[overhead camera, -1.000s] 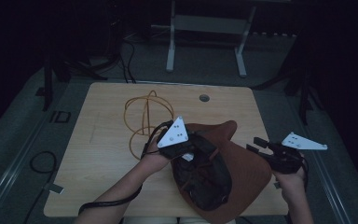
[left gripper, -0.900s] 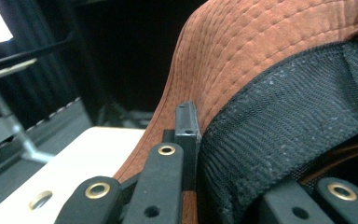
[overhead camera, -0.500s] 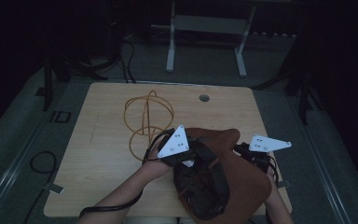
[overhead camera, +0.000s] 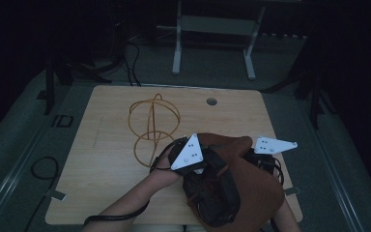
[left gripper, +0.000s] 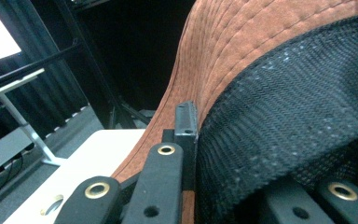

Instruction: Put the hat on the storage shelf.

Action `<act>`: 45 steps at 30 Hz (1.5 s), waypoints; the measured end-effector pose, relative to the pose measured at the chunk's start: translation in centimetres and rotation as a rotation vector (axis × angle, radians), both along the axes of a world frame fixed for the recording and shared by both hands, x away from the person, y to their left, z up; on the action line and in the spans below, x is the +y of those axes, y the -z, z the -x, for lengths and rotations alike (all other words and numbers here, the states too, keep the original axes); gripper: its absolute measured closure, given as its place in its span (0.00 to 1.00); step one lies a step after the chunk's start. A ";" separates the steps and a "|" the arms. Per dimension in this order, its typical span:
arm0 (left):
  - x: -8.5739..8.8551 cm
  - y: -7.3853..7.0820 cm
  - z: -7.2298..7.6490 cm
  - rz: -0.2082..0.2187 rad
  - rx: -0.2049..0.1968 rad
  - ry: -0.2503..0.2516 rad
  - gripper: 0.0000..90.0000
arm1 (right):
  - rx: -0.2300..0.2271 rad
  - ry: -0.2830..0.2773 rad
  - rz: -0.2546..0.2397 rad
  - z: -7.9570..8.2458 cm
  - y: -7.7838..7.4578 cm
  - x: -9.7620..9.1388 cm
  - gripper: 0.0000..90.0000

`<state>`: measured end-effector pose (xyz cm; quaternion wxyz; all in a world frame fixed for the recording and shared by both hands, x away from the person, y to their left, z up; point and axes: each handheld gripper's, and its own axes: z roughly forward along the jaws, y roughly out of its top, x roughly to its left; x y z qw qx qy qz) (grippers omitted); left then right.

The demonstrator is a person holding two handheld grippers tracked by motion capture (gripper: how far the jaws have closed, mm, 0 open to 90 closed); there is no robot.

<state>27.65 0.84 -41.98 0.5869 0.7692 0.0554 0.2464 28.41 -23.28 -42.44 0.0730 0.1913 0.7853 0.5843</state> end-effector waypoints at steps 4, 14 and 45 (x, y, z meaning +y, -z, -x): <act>0.2 -0.2 -0.2 0.000 0.012 0.009 0.95 | -0.025 -0.004 0.023 0.2 0.0 0.1 0.90; 0.6 -1.0 -0.6 0.008 0.060 0.018 0.77 | -0.025 0.000 0.007 0.4 -0.2 -0.5 0.99; 8.0 3.7 1.0 0.011 0.205 -0.119 0.61 | -0.074 0.262 -0.126 -4.0 -5.0 -4.8 0.99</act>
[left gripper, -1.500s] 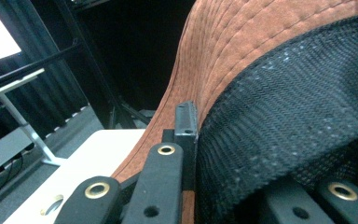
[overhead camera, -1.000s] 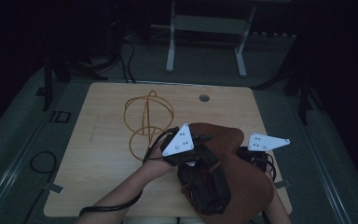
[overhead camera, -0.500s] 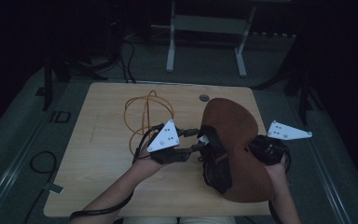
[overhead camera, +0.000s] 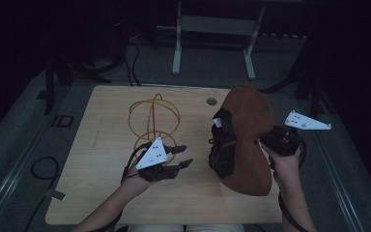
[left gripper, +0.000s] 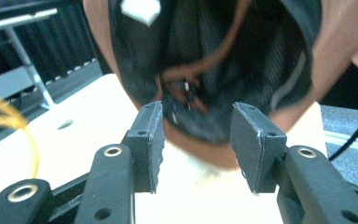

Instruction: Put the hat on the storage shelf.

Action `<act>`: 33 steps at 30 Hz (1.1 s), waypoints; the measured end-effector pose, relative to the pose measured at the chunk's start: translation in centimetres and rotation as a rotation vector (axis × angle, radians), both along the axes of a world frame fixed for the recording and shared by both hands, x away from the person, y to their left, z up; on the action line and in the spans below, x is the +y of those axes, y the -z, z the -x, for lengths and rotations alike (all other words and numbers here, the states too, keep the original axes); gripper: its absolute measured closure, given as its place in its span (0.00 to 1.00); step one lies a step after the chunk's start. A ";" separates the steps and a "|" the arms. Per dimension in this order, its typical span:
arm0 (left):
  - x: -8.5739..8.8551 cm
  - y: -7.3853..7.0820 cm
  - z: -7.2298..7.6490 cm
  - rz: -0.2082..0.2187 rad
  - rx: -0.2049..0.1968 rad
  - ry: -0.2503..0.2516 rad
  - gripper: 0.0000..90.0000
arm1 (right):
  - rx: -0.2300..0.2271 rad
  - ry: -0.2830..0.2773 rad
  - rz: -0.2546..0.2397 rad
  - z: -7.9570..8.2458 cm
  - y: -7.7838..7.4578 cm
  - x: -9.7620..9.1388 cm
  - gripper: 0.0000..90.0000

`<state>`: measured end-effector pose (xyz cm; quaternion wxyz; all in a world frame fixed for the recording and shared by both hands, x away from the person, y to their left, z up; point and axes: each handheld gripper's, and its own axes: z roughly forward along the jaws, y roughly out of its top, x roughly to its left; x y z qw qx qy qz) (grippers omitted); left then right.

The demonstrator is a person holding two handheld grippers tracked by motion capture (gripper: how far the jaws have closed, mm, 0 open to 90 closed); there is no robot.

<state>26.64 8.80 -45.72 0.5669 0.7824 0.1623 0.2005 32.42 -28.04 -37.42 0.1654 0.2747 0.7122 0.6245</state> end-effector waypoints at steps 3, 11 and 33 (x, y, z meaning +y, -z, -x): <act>1.2 1.6 0.5 -0.009 0.025 -0.022 0.61 | -0.005 0.009 -0.004 -0.7 -0.8 0.1 0.99; 3.3 4.2 1.4 -0.016 0.076 -0.060 0.60 | -0.003 0.029 -0.017 -2.6 -2.3 0.9 0.99; 10.0 9.8 3.8 -0.051 0.195 -0.252 0.08 | 0.009 0.025 -0.027 -7.9 -4.6 7.6 0.99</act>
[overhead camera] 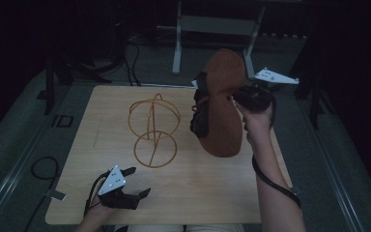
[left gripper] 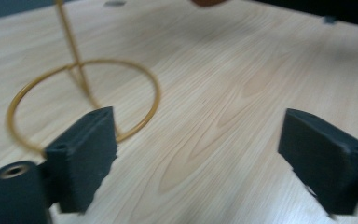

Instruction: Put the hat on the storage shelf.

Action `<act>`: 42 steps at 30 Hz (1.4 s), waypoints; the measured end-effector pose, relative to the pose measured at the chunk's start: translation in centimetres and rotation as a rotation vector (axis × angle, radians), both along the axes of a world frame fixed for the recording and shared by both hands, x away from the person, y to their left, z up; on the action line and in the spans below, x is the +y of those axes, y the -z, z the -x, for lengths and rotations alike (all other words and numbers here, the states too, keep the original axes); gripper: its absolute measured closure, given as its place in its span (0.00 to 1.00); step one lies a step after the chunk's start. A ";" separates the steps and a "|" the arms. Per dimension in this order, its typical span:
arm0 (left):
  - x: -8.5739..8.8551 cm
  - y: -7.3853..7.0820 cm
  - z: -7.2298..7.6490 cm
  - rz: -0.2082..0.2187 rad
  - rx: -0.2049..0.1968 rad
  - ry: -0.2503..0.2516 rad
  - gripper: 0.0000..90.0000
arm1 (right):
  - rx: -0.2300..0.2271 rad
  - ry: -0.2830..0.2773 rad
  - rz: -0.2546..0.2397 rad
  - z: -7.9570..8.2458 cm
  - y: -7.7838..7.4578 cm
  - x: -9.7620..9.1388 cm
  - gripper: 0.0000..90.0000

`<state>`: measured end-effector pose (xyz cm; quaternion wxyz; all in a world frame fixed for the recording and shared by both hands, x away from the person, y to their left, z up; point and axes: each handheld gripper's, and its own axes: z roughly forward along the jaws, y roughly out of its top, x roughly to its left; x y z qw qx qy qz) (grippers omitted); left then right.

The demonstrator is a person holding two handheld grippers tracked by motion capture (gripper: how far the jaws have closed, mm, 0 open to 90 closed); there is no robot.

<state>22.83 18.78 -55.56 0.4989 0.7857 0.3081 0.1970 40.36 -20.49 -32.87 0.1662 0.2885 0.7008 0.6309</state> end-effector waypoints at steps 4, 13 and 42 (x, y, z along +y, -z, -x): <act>0.6 0.3 0.3 0.017 -0.001 -0.025 0.08 | 0.008 -0.014 0.015 -0.8 -0.3 2.1 0.99; 1.7 0.3 0.4 0.037 -0.013 -0.064 0.08 | 0.022 -0.106 0.061 -1.5 -1.3 8.8 0.99; 2.6 0.8 0.0 0.079 0.001 -0.106 0.09 | 0.064 -0.311 0.320 -1.0 2.8 20.4 0.45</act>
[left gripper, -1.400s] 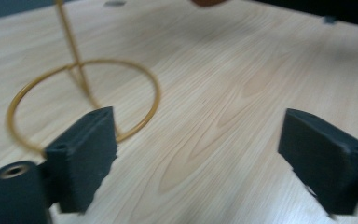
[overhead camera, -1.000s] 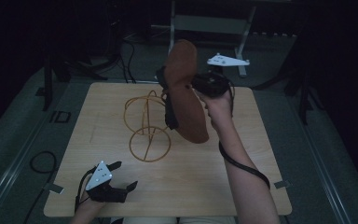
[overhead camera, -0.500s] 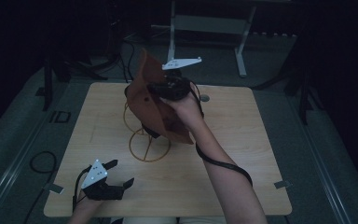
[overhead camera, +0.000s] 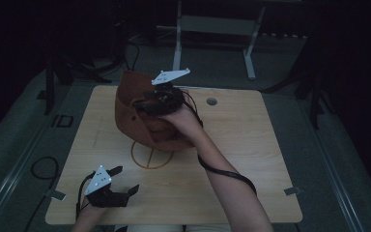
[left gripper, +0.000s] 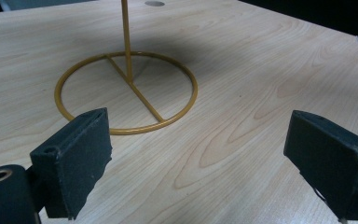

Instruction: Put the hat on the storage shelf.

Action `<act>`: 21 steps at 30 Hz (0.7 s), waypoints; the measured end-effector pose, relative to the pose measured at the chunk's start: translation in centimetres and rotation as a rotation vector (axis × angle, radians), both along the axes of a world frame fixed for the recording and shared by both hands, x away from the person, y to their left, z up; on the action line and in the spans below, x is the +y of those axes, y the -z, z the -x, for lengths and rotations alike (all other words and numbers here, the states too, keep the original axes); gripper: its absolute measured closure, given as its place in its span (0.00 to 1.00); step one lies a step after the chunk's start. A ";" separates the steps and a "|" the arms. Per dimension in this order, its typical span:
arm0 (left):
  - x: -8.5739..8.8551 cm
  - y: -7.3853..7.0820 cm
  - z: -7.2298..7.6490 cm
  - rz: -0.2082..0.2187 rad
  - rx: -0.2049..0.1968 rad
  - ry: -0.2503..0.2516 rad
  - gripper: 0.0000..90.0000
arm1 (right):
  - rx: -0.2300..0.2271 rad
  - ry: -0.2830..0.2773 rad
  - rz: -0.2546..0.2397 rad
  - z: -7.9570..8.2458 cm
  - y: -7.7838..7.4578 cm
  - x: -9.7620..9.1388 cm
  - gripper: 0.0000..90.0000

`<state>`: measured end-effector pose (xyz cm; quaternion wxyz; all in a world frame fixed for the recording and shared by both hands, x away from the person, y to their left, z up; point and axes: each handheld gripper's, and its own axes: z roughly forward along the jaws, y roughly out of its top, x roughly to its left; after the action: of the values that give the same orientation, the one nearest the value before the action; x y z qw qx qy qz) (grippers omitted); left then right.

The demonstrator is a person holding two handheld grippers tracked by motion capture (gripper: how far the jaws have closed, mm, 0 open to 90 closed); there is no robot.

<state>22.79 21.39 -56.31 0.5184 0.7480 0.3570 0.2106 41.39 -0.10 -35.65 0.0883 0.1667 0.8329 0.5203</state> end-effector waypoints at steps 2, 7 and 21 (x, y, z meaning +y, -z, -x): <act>0.0 0.0 0.0 0.005 0.002 0.001 0.09 | -0.035 0.008 0.026 0.5 -0.2 0.2 0.38; -0.1 0.1 0.1 0.008 -0.001 -0.004 0.09 | -0.055 0.019 0.050 1.1 -0.5 0.0 0.25; 0.0 0.2 0.0 0.014 -0.012 -0.035 0.09 | -0.098 0.072 -0.070 1.6 -0.5 -6.6 0.15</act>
<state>22.76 21.34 -56.51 0.5221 0.7367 0.3682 0.2216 39.75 -6.74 -35.15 0.1416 0.1739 0.8025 0.5530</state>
